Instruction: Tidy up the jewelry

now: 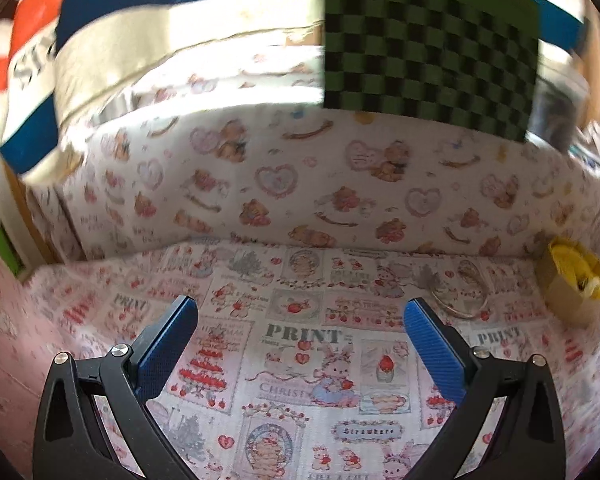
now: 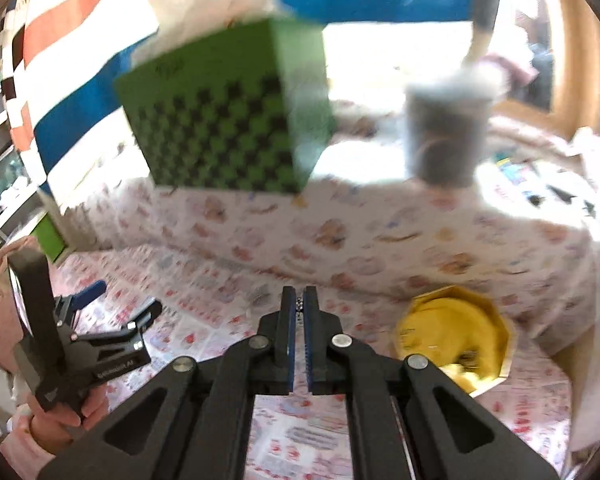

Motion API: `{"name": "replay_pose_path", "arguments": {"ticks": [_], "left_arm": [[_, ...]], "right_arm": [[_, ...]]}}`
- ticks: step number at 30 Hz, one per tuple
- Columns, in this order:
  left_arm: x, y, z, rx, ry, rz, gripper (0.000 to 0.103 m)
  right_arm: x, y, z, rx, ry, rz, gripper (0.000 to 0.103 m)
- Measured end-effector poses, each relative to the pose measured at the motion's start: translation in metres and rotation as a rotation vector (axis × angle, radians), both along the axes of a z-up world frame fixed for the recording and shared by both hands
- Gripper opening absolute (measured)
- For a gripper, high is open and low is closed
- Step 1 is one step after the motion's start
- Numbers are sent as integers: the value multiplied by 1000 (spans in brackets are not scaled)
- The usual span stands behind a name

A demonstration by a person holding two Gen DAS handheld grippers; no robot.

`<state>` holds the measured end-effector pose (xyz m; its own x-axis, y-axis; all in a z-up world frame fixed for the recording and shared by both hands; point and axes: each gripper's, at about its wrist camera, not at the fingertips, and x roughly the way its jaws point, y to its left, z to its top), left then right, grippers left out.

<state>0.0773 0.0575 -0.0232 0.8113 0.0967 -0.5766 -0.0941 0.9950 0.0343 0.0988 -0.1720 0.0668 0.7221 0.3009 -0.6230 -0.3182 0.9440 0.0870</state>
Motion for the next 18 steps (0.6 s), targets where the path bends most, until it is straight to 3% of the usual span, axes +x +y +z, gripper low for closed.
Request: {"name": "replay_pose_path", "arguments": {"ticks": [3,7,11,14,18], "left_arm": [[-7,-18,4,75,-9,-53,102],[-23,-45,13,115,-54,-149,102],[-17,-71,11,148,0,-220,102],[-10,-79,10,120,33,-249,102],[4,-89,10,24,75,-301,102]], "right_arm": [[-11,-15,11,10,-45,-20,3],[-29,-38,21,10,-104,-50,3],[-47,-55,19,5,-143,-71,3],[-60,-66,12,-13,-187,-88,3],[-67,-77,4,-8,-225,-104,3]]}}
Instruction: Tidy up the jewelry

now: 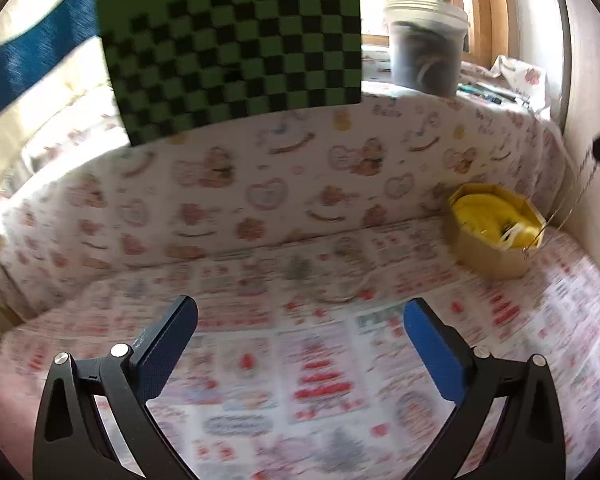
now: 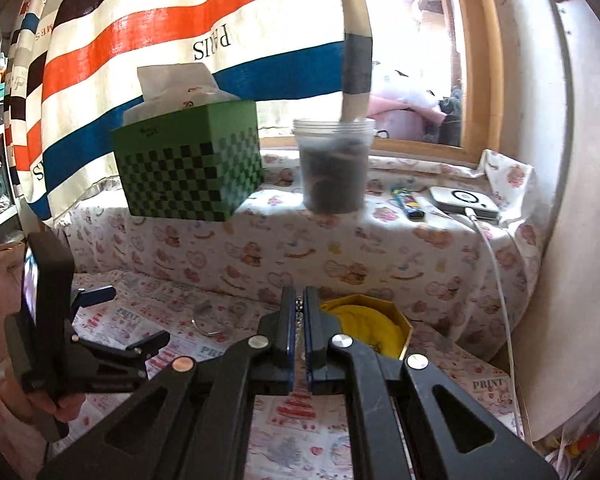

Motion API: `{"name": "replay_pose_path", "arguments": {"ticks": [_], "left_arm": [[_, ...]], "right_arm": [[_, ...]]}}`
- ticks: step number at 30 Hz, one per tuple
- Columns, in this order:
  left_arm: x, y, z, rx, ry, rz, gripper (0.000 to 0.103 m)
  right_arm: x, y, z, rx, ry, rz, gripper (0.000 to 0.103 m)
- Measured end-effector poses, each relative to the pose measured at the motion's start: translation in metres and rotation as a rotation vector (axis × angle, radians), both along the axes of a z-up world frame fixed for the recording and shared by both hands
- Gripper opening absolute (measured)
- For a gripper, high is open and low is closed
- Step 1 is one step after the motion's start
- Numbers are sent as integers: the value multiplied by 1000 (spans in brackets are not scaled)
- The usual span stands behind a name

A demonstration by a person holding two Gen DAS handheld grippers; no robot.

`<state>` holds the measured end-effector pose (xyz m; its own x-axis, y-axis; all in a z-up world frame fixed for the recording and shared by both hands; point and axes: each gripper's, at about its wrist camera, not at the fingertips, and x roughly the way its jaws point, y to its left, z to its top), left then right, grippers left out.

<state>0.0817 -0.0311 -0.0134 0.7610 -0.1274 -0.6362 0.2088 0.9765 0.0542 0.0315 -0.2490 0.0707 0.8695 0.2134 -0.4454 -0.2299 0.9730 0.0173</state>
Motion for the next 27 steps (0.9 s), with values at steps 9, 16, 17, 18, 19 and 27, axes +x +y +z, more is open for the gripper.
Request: {"name": "replay_pose_path", "arguments": {"ticks": [9,16,17,18,19,27], "left_arm": [[46,-18,-20,-62,71,61,94],[70,-27,-39,-80,148,-14,84],[73,-28,-42,-66,159,-5,84],[76,-30,-45,-45,167,5,83],[78,-31,-47,-40,180,4,83],[95,-48,-53,5,222,15,78]], "right_arm": [[-3,-31,-13,104,-84,-27,3],[-1,-36,-21,116,-70,-54,3],[-1,-36,-22,115,-66,-52,3],[0,-34,-24,116,-57,-48,3],[1,-33,-26,118,-45,-38,3],[4,-25,-38,118,-10,-20,3]]}}
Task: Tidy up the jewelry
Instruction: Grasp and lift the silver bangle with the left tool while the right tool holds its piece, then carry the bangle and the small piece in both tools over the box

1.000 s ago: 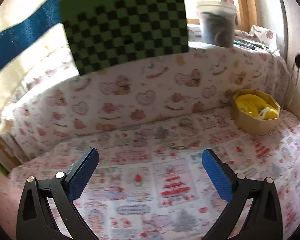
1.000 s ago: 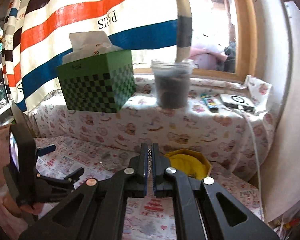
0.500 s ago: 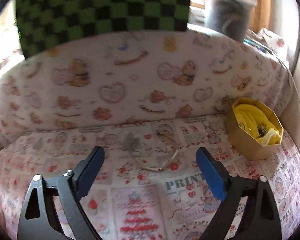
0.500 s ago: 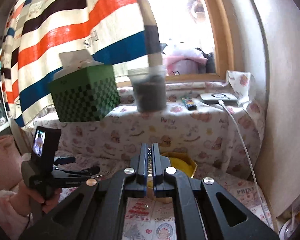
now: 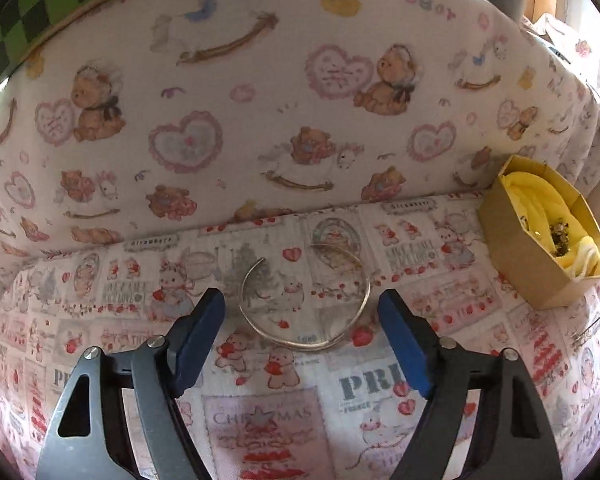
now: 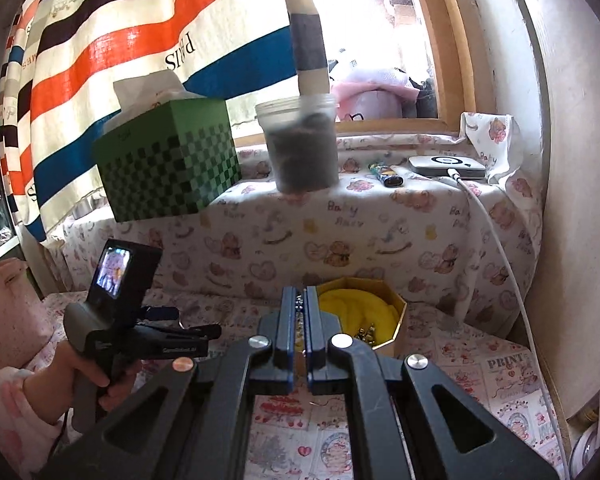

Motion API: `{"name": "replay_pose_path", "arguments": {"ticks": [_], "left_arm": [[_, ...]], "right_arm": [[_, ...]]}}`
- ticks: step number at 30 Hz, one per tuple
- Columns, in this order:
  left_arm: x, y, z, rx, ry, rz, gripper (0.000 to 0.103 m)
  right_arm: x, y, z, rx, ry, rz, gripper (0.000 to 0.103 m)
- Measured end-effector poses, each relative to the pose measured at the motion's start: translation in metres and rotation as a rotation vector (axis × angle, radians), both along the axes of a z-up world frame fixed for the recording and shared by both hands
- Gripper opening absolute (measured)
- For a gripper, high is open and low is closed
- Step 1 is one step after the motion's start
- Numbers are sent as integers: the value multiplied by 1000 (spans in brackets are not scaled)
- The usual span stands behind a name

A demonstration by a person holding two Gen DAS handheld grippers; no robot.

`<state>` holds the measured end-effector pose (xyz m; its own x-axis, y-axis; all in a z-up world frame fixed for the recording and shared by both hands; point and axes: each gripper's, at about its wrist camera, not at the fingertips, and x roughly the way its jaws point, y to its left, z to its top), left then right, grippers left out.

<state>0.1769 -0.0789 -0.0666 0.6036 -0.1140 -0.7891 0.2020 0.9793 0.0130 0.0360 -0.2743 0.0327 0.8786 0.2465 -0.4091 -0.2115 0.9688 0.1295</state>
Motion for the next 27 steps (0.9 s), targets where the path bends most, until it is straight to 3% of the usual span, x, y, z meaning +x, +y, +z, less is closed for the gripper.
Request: {"name": "replay_pose_path", "arguments": {"ticks": [2,5,10,15,22,27], "left_arm": [[2,0,1,-13,3,3,77],[7,-1,4,-23,-8,15,65],[5,10,7,-50,-13,4,64],[-16,33,18,-106,-83,33,64],[-65,39,49,-108,-352,43,64],[-94,37,66,-80,-527,44,64]], "right_arm": [[3,0,-2,11,11,13,3],[9,0,-10,40,48,28,3],[14,2,-17,31,59,13,3],[12,0,-15,36,48,4,3],[6,-4,-10,50,12,-20,3],[5,-12,-5,135,22,18,3]]}}
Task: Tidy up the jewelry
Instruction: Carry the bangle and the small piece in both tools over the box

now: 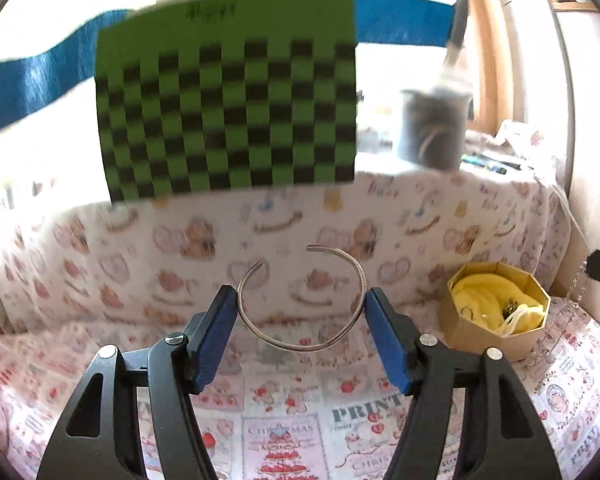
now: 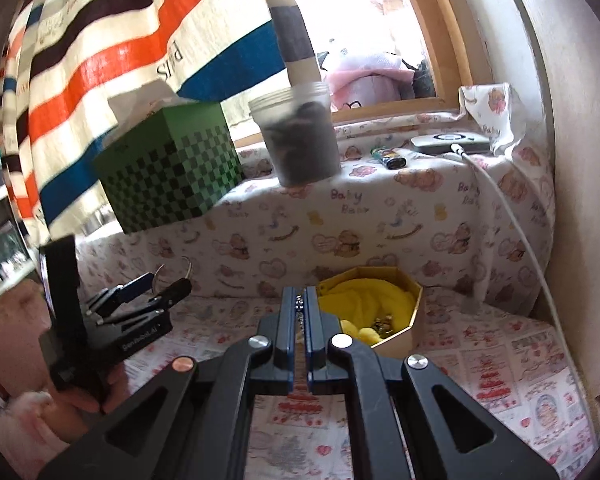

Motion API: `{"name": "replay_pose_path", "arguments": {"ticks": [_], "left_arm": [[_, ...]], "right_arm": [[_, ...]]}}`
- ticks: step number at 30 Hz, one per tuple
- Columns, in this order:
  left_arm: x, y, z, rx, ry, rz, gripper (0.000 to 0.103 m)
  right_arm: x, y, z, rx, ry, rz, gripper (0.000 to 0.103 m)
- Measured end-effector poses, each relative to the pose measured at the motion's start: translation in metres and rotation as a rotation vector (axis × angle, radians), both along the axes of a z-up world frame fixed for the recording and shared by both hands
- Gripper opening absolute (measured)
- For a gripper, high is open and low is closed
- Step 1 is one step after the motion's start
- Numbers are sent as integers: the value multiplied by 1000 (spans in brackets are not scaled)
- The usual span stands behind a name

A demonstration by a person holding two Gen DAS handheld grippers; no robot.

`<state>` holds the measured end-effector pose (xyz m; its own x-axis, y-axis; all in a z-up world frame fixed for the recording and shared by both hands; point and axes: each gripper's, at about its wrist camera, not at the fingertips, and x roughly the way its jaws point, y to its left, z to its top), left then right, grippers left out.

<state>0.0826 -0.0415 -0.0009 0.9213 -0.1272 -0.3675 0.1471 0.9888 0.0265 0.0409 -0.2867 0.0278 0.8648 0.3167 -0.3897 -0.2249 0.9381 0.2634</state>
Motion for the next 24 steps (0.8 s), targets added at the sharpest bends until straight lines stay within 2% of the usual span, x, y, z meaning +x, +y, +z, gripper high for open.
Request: {"name": "replay_pose_path", "arguments": {"ticks": [4,7,14,17,20,21,24], "left_arm": [[-20,-5,17,-14,-55,-28,64],[-27,-9,36,-95,-11,-88,64],[-57,-34,80,-88,-60,-109,64],[-61,-40,96,-88,-63,-106,64],[-57,-44,111,-106,-61,-117,64],[-54,-47,115,-107,-52,-134,64],[-32,-65,114,-87,49,-231,64]], "right_arm": [[-7,-2,8,2,-46,-15,3],[-15,-5,17,6,-99,-17,3],[-16,-17,35,27,-165,-19,3],[-11,-28,46,75,-168,-29,3],[-12,-34,61,85,-210,-40,3],[-12,-35,66,83,-221,-31,3],[-6,-36,73,81,-226,-16,3]]}}
